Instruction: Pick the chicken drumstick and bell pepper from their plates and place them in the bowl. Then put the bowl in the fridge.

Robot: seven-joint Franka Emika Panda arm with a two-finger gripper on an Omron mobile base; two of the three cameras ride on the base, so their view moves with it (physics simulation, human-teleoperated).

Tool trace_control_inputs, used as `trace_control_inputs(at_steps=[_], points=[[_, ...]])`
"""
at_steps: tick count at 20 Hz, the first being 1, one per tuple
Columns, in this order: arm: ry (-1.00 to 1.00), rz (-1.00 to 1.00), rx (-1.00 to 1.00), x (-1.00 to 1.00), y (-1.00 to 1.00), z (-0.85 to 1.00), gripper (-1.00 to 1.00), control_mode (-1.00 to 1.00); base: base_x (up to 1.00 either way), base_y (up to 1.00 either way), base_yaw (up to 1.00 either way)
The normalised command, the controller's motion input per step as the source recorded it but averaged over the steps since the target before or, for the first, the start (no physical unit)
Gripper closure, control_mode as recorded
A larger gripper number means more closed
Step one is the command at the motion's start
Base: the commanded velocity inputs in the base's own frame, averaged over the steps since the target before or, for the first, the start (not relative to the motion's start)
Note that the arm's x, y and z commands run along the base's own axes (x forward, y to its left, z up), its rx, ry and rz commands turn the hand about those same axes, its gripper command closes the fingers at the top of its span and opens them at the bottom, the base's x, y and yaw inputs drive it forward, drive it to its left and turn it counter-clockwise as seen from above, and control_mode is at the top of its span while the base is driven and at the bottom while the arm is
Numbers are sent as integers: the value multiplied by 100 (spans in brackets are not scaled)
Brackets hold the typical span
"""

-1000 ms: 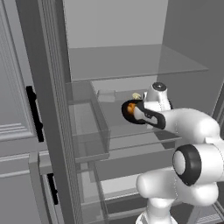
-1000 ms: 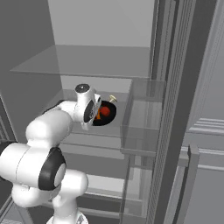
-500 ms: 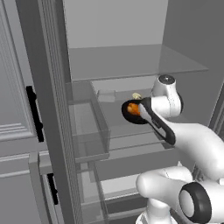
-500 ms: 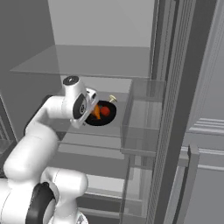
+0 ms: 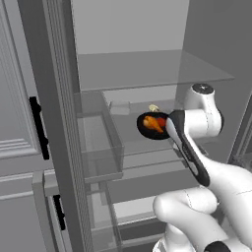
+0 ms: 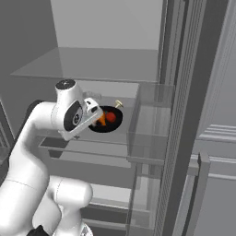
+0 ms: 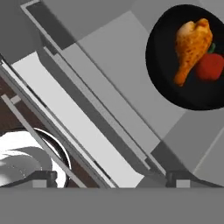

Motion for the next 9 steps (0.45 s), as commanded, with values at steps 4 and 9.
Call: trace_control_inputs(at_steps=[4,9], points=[[-3,-27,2,-53,0,33,-100,-100,0,0,0],[0,-20,0,-45,0,29,-100,-100,0,0,0]])
